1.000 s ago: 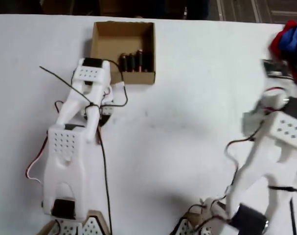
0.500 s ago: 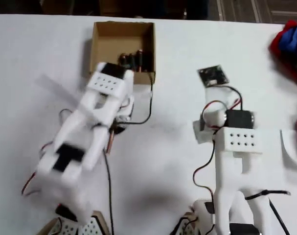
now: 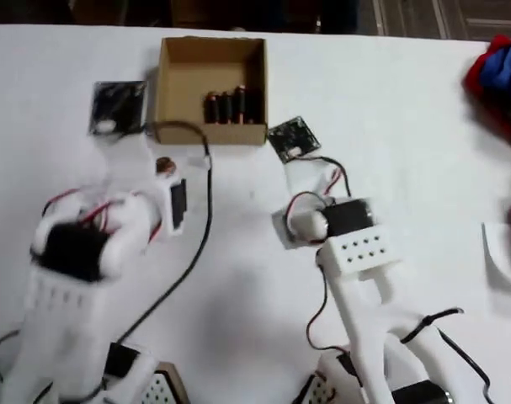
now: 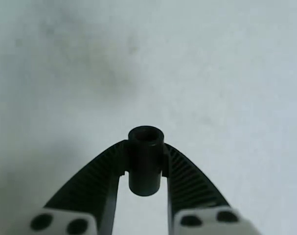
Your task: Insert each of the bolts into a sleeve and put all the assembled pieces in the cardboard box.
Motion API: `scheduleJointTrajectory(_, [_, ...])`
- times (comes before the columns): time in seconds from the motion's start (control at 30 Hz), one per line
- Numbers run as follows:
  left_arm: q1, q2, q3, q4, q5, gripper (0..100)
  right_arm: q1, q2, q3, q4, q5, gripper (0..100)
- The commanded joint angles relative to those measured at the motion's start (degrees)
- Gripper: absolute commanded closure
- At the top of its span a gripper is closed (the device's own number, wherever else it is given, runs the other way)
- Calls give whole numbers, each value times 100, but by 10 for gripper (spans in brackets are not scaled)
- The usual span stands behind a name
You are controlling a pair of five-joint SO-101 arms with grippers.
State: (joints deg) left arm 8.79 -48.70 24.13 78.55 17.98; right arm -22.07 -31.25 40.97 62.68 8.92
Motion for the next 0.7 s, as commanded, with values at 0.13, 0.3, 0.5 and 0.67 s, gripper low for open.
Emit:
scheduleJointTrajectory(0.13, [-229,-1371,857,-1266,70,976,-1086,-1024,800,-1130,-519,978])
scheduleJointTrajectory(0.3, [-334,-1547,1385,-1767,70,975,-1218,-1947,1705,-2598,-519,978])
scheduleJointTrajectory(0.5, [-334,-1538,1754,-1864,70,975,-1244,-2589,3174,-4400,-519,978])
scheduleJointTrajectory(0.67, [-334,-1530,2053,-2673,105,975,-1270,-3108,4070,-5499,-519,978])
